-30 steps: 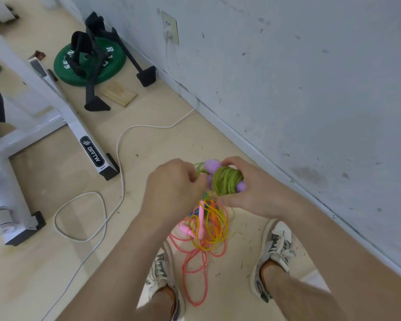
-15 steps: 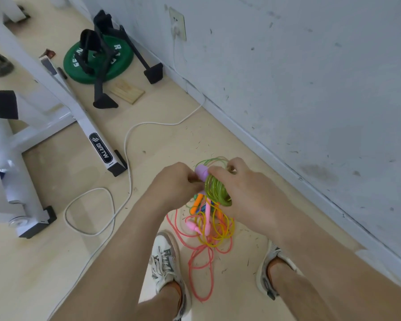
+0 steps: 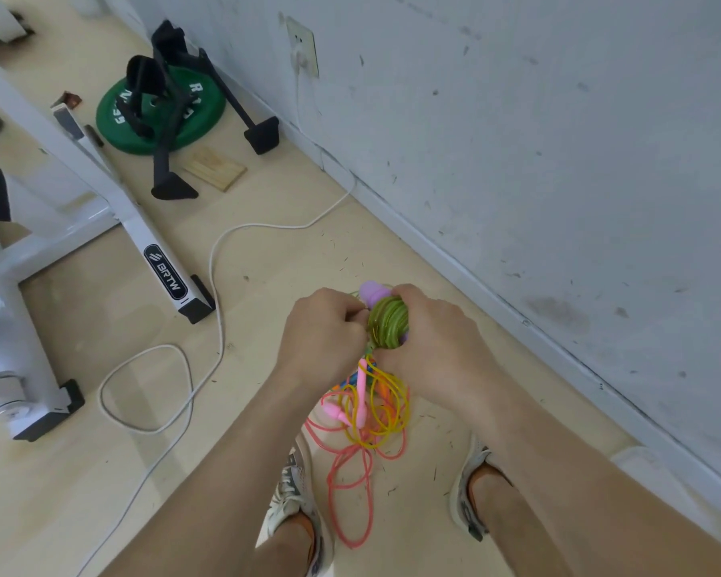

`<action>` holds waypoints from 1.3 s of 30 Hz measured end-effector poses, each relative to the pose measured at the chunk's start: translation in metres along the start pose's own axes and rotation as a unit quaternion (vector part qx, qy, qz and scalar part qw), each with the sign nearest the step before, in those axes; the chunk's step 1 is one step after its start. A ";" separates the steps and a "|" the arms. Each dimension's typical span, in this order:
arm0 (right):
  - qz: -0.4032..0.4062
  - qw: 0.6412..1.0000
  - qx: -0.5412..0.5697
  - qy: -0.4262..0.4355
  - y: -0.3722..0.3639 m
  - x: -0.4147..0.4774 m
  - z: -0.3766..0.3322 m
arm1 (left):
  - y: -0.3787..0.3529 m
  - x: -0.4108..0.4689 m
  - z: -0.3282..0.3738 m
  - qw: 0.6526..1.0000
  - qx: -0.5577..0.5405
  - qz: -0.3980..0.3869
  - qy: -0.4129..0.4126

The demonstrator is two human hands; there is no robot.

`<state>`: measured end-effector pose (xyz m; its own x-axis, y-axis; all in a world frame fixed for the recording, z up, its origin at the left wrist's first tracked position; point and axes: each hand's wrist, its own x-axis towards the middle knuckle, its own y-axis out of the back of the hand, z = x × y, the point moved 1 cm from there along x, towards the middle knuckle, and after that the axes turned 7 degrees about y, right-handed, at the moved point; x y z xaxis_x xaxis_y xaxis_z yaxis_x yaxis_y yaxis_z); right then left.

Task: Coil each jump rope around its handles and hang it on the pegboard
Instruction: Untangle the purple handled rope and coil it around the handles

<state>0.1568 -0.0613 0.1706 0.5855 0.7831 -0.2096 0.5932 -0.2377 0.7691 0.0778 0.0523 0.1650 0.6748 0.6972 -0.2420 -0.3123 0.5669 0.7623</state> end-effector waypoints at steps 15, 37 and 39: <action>0.003 0.991 0.134 0.007 0.018 0.010 0.014 | 0.011 -0.016 0.013 0.994 -0.110 -0.026 -0.004; -0.016 0.953 0.293 0.073 0.070 -0.029 -0.042 | 0.087 -0.060 0.073 0.826 -0.525 -0.202 0.035; -0.024 0.933 0.347 0.095 0.084 -0.039 -0.056 | 0.103 -0.069 0.085 0.857 -0.492 -0.154 0.003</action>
<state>0.1525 -0.0795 0.2770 0.4796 0.8746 -0.0719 0.8698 -0.4629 0.1708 0.0563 0.0253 0.3111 0.8243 0.4483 -0.3459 -0.5344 0.8177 -0.2138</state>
